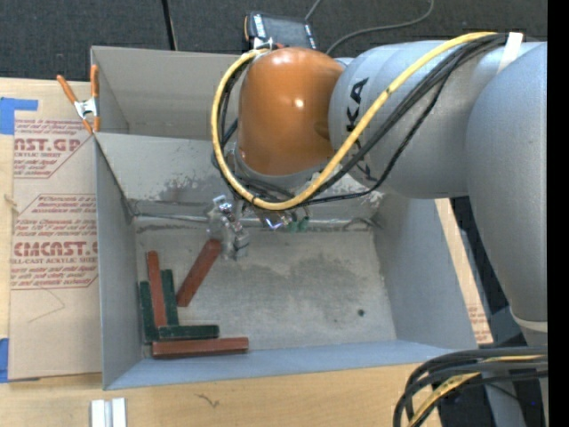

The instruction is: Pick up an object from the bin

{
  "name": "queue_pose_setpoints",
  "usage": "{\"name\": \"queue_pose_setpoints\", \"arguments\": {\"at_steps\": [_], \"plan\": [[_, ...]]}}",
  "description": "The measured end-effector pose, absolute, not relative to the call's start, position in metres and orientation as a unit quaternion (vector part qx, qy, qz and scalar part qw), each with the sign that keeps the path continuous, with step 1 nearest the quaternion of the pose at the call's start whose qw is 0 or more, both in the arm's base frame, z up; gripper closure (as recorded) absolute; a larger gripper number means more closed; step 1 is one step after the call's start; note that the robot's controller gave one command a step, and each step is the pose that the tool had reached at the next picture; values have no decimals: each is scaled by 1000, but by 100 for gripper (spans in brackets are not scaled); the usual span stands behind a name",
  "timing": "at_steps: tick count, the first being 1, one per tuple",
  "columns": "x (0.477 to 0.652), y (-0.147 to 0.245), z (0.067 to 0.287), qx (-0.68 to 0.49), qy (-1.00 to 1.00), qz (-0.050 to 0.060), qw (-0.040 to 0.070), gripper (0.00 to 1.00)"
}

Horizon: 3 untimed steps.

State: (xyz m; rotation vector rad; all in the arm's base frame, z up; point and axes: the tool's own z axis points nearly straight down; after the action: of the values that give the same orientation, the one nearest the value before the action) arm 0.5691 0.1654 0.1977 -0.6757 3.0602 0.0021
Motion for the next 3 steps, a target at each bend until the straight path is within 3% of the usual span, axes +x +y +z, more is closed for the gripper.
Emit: {"name": "queue_pose_setpoints", "arguments": {"at_steps": [1,2,3], "plan": [[563,221,367,-247,969,1,7,100],[529,179,245,-291,957,0,-3,100],[531,180,249,-292,957,0,1,0]]}}
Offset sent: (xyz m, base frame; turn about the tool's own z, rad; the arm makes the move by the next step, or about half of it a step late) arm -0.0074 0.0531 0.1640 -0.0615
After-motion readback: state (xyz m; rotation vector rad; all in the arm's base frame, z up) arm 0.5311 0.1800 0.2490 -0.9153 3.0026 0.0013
